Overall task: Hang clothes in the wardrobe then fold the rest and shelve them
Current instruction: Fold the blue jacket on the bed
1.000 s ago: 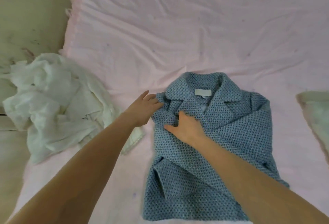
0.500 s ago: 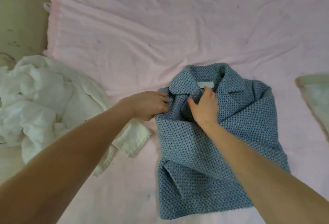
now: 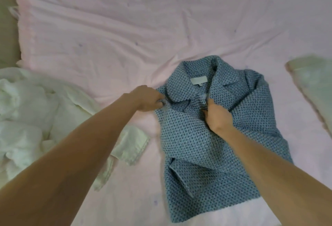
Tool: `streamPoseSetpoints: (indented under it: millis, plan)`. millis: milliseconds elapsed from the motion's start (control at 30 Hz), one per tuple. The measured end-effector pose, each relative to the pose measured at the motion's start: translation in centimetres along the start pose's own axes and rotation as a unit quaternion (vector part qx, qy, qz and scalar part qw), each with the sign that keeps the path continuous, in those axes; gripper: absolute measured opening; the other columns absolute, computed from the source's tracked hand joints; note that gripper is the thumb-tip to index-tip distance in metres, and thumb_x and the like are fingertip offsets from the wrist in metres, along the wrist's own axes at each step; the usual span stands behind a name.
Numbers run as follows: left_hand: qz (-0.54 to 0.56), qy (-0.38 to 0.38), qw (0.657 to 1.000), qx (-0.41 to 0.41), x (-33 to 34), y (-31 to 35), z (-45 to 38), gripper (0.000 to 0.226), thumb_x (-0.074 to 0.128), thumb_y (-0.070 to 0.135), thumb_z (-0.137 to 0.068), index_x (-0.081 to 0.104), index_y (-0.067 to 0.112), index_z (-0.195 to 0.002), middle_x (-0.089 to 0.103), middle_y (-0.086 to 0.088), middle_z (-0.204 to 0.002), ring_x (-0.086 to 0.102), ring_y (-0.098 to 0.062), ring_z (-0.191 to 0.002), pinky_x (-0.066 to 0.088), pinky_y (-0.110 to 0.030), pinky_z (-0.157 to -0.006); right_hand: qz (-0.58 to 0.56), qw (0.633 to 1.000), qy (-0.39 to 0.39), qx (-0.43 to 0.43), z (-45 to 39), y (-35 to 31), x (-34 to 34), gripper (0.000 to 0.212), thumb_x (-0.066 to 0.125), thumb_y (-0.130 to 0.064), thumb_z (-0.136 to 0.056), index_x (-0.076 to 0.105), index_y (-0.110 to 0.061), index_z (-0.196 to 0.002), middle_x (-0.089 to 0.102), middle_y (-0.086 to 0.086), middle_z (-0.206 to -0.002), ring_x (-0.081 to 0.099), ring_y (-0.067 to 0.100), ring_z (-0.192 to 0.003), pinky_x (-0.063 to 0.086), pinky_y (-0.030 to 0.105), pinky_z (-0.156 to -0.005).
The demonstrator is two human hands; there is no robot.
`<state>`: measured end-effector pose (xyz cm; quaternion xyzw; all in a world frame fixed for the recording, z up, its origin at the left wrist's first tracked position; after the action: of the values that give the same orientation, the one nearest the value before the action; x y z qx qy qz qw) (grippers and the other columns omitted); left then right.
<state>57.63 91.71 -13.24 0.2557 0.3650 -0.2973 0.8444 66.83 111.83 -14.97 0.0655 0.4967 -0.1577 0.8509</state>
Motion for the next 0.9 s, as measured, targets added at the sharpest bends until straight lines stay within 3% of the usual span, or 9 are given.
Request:
streamPoseSetpoints:
  millis: [100, 200, 233, 333, 433, 500, 633, 767, 900]
  plan:
    - [-0.014, 0.011, 1.0, -0.013, -0.1, -0.3, -0.8, 0.028, 0.038, 0.044, -0.101, 0.048, 0.021, -0.089, 0.064, -0.001, -0.094, 0.047, -0.017, -0.075, 0.036, -0.032, -0.077, -0.02, 0.999, 0.029, 0.035, 1.0, 0.1, -0.9, 0.027, 0.041, -0.016, -0.1, 0.043, -0.004, -0.125, 0.061, 0.014, -0.096, 0.053, 0.028, -0.073, 0.04, 0.036, -0.055]
    - [0.029, 0.014, 0.999, 0.006, -0.7, 0.2, -1.2, 0.026, 0.046, 0.043, -0.098, 0.058, 0.02, -0.102, 0.06, 0.003, -0.088, 0.049, -0.016, -0.078, 0.04, -0.03, -0.072, -0.116, 0.964, 0.201, -0.134, 3.1, -3.3, -3.8, 0.034, 0.041, -0.037, -0.099, 0.051, -0.007, -0.111, 0.057, 0.01, -0.103, 0.053, 0.026, -0.093, 0.043, 0.036, -0.079]
    - [0.045, 0.021, 0.999, 0.022, -0.9, 0.4, -1.2, 0.025, 0.048, 0.041, -0.098, 0.059, 0.02, -0.105, 0.059, 0.003, -0.089, 0.049, -0.016, -0.079, 0.039, -0.03, -0.071, -0.136, 0.95, 0.205, -0.193, 3.9, -4.7, -4.1, 0.041, 0.037, -0.044, -0.099, 0.054, -0.009, -0.108, 0.057, 0.007, -0.101, 0.053, 0.023, -0.092, 0.044, 0.036, -0.079]
    - [0.114, 0.031, 0.991, 0.067, -1.2, 1.3, -0.5, 0.02, 0.048, 0.031, -0.098, 0.059, 0.017, -0.108, 0.058, 0.001, -0.093, 0.049, -0.017, -0.083, 0.034, -0.029, -0.071, -0.128, 0.97, 0.029, -0.207, 5.0, -6.8, -2.8, 0.054, 0.034, -0.065, -0.092, 0.051, -0.016, -0.107, 0.058, -0.001, -0.094, 0.056, 0.02, -0.085, 0.047, 0.036, -0.07]
    - [0.113, -0.006, 0.992, 0.061, -0.8, 1.0, 0.3, 0.022, 0.047, 0.027, -0.098, 0.058, 0.011, -0.107, 0.057, -0.004, -0.092, 0.05, -0.021, -0.083, 0.033, -0.028, -0.073, -0.035, 0.973, -0.12, -0.192, 4.5, -6.4, -0.6, 0.044, 0.044, -0.061, -0.092, 0.051, -0.017, -0.089, 0.05, -0.005, -0.074, 0.056, 0.019, -0.076, 0.043, 0.033, -0.063]
    - [0.075, -0.02, 0.996, 0.031, -0.7, 0.4, 0.4, 0.026, 0.048, 0.032, -0.099, 0.057, 0.01, -0.108, 0.06, -0.01, -0.097, 0.051, -0.024, -0.083, 0.036, -0.03, -0.072, -0.044, 0.972, -0.111, -0.201, 4.4, -5.6, -1.2, 0.039, 0.051, -0.051, -0.093, 0.055, -0.014, -0.082, 0.051, -0.003, -0.069, 0.058, 0.019, -0.071, 0.044, 0.033, -0.061]
    - [-0.027, 0.02, 0.999, -0.026, -1.1, 0.9, -0.9, 0.04, 0.055, 0.048, -0.093, 0.057, 0.014, -0.114, 0.063, -0.007, -0.104, 0.059, -0.027, -0.097, 0.04, -0.032, -0.069, -0.106, 0.989, -0.053, -0.085, 5.0, -0.9, -1.3, 0.042, 0.059, -0.054, -0.087, 0.052, -0.016, -0.072, 0.055, -0.001, -0.064, 0.054, 0.015, -0.058, 0.038, 0.029, -0.051]
    - [-0.087, 0.088, 0.985, -0.118, -0.6, 2.6, -1.6, 0.033, 0.062, 0.039, -0.091, 0.06, 0.012, -0.11, 0.065, -0.006, -0.106, 0.061, -0.025, -0.1, 0.04, -0.031, -0.067, -0.022, 0.991, -0.121, -0.06, 6.0, 2.4, 1.7, 0.05, 0.054, -0.054, -0.091, 0.058, -0.014, -0.122, 0.065, 0.002, -0.11, 0.063, 0.021, -0.097, 0.052, 0.033, -0.081]
    - [-0.074, 0.234, 0.964, -0.099, 0.1, 6.8, 1.1, 0.036, 0.056, 0.015, -0.088, 0.046, 0.006, -0.122, 0.047, -0.014, -0.124, 0.048, -0.031, -0.112, 0.04, -0.039, -0.085, -0.041, 0.994, -0.004, -0.105, 6.9, 2.4, 0.4, 0.031, 0.055, -0.041, -0.094, 0.059, -0.012, -0.104, 0.065, 0.005, -0.079, 0.062, 0.021, -0.068, 0.053, 0.037, -0.065]
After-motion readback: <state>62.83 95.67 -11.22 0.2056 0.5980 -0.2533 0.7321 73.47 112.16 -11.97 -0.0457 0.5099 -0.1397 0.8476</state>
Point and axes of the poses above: each hand's wrist, its own z-axis away from the middle knuckle, its own x-axis out of the palm, y = z × x, the point moved 6 cm from there along -z, towards the middle knuckle
